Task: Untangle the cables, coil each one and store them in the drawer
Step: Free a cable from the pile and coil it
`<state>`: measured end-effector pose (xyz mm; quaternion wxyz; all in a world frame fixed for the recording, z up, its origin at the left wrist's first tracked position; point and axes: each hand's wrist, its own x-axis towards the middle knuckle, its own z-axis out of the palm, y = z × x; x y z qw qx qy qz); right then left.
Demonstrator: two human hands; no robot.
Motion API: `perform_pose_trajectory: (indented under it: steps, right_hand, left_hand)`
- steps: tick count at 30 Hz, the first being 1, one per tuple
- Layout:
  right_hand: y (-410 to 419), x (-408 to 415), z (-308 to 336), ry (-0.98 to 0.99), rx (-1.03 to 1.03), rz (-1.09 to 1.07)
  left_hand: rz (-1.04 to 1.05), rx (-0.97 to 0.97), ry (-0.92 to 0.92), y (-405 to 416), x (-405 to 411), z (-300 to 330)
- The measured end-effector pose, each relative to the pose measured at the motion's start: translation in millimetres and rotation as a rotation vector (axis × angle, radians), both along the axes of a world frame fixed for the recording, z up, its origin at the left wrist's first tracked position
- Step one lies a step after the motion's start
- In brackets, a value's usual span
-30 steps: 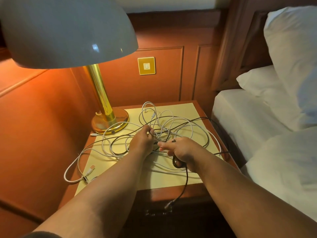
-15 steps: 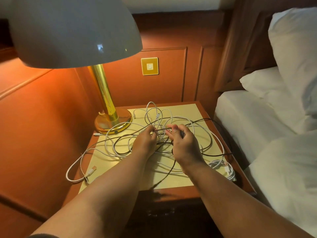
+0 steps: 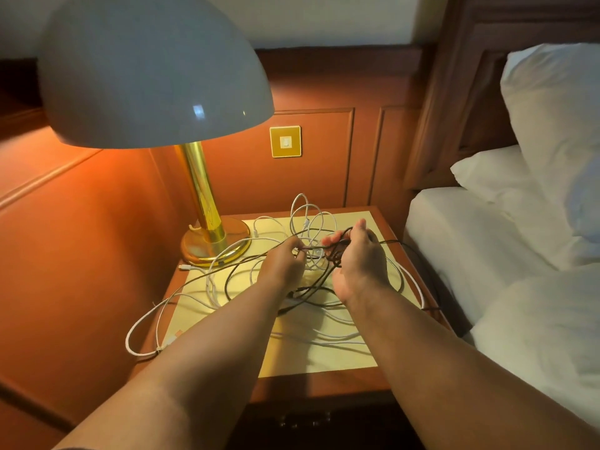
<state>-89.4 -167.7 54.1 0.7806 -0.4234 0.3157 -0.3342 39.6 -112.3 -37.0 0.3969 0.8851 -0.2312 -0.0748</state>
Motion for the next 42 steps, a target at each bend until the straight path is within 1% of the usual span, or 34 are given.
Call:
perform_pose_trajectory:
  steps: [4,6,8,11,15,18,20,22,24,27,30,34,37,39,42]
  right_hand:
    - [1.3,-2.0,15.5,-0.11,0.22,0.017]
    - [0.6,-6.4,23.0,-0.102,0.289,0.043]
    - [-2.6,-12.0,26.8,-0.05,0.293,0.087]
    - [-9.6,-16.2,18.7,0.16,0.205,0.263]
    - [-13.9,-20.1,2.7,0.48,0.006,0.582]
    - [-11.4,-27.3,-2.8,0.586,-0.123,0.794]
    - [-7.1,-30.7,-5.9,0.646,-0.292,0.86]
    - [-2.6,-30.8,-7.1,0.655,-0.496,0.762]
    - [0.1,-30.0,-4.7,0.591,-0.622,0.562]
    - [-1.4,-29.3,-1.2,0.457,-0.667,0.298]
    - [-1.6,-29.4,0.5,0.271,-0.637,0.149]
    - [-1.3,-34.5,6.8,0.058,-0.673,0.068]
    - [-5.1,-35.8,14.9,-0.025,-0.685,0.027]
    - [-5.8,-36.2,18.0,-0.073,-0.629,0.026]
    - [-5.4,-38.4,20.2,-0.08,-0.563,0.043]
  left_hand:
    - [0.035,-0.01,-0.011,-6.7,4.7,4.0]
    - [0.042,-0.027,-0.001,-6.8,8.4,3.1]
    - [0.035,-0.033,-0.007,-6.2,10.8,2.9]
    - [0.038,-0.05,-0.028,-5.5,14.8,2.8]
    - [0.024,-0.02,-0.033,-7.4,19.3,2.4]
    - [0.03,-0.015,-0.012,-9.2,18.6,1.8]
    - [0.033,0.011,-0.015,-8.6,18.3,0.8]
    - [0.035,0.03,-0.018,-8.3,18.1,-0.5]
    - [0.039,0.031,-0.013,-7.1,18.1,-2.5]
    - [0.021,0.028,-0.026,-6.3,17.2,-6.2]
    - [0.008,0.023,-0.032,-7.8,17.0,-8.5]
    - [0.048,0.104,-0.046,-4.7,19.3,-12.4]
    - [0.067,0.145,-0.054,-2.3,19.9,-11.5]
    - [0.047,0.164,-0.071,-3.0,19.3,-7.6]
    - [0.037,0.114,-0.122,0.8,18.8,-3.2]
